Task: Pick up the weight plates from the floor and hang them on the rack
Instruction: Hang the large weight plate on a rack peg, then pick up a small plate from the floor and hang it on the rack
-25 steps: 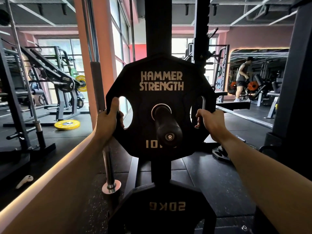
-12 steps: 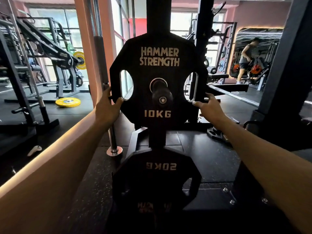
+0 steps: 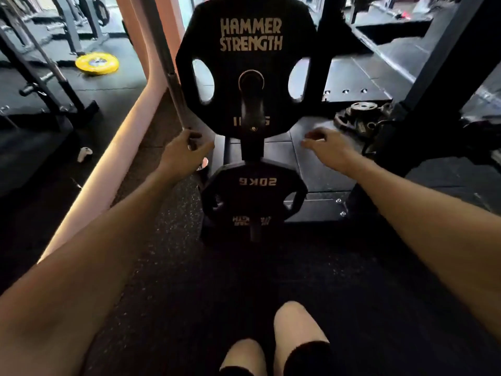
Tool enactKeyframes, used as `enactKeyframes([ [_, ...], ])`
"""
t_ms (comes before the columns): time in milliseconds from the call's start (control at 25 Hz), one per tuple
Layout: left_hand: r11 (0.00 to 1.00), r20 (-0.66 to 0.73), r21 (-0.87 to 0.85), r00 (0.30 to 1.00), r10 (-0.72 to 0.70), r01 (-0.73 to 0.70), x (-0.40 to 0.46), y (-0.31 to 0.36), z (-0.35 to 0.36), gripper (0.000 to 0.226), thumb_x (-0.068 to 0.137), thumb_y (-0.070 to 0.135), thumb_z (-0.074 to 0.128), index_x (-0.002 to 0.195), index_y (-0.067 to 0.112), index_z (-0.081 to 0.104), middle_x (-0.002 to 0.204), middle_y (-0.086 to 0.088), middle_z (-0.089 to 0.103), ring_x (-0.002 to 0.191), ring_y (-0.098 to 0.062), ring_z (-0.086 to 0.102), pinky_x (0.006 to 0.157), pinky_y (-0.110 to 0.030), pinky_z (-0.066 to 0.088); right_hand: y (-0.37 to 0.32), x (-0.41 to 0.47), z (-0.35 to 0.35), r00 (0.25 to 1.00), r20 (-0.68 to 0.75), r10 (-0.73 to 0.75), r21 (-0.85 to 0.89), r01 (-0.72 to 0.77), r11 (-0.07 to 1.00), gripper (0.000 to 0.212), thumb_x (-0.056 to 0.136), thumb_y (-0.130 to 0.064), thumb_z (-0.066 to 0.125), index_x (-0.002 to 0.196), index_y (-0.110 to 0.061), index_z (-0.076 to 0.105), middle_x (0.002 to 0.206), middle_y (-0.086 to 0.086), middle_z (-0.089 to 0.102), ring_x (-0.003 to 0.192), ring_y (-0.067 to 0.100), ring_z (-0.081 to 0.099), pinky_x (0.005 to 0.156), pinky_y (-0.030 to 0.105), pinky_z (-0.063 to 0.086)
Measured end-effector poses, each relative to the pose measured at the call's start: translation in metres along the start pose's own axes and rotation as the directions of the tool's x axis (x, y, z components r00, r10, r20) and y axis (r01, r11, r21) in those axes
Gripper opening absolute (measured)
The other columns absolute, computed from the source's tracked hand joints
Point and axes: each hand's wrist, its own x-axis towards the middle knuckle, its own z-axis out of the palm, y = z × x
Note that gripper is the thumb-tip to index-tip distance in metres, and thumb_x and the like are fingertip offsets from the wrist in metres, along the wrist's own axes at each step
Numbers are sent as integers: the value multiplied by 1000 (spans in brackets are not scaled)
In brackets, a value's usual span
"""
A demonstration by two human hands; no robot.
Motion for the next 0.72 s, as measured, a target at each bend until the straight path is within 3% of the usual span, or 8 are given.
enactKeyframes([
  [80, 994, 90, 5, 990, -107, 107, -36, 14, -21, 45, 85, 51, 67, 119, 23, 61, 106, 3, 66, 98, -17, 62, 81, -28, 44, -20, -36, -13, 989, 120, 85, -49, -79, 996, 38, 94, -38, 62, 124, -15, 59, 102, -2, 62, 79, 11, 55, 65, 21, 39],
  [200, 967, 247, 101, 936, -251, 233, -101, 36, -53, 48, 87, 52, 64, 120, 18, 61, 110, 1, 63, 100, -17, 58, 84, -28, 42, -42, -100, -29, 934, 264, 241, -69, -231, 970, 38, 93, -42, 61, 119, -14, 61, 113, 2, 62, 98, 19, 56, 80, 30, 42],
  [400, 859, 510, 241, 694, -509, 452, -228, 60, -95, 52, 90, 56, 59, 127, 20, 56, 119, 2, 57, 105, -17, 53, 90, -32, 43, -52, -233, -46, 794, 384, 470, -91, -475, 876, 45, 92, -46, 60, 127, -17, 60, 121, 1, 60, 113, 22, 56, 93, 35, 44],
  [560, 801, 612, 335, 532, -585, 495, -324, 54, -113, 55, 89, 57, 59, 129, 19, 56, 118, 4, 56, 104, -15, 51, 89, -31, 41, -35, -336, -48, 682, 431, 591, -115, -608, 785, 42, 93, -41, 60, 126, -15, 62, 123, 2, 60, 117, 22, 55, 98, 37, 44],
  [720, 785, 662, 403, 441, -605, 471, -399, 31, -110, 60, 88, 57, 60, 131, 15, 58, 128, -4, 60, 113, -20, 56, 98, -33, 42, -12, -421, -33, 573, 469, 672, -136, -705, 696, 30, 92, -36, 62, 114, -15, 65, 113, 6, 63, 97, 18, 54, 75, 30, 44],
])
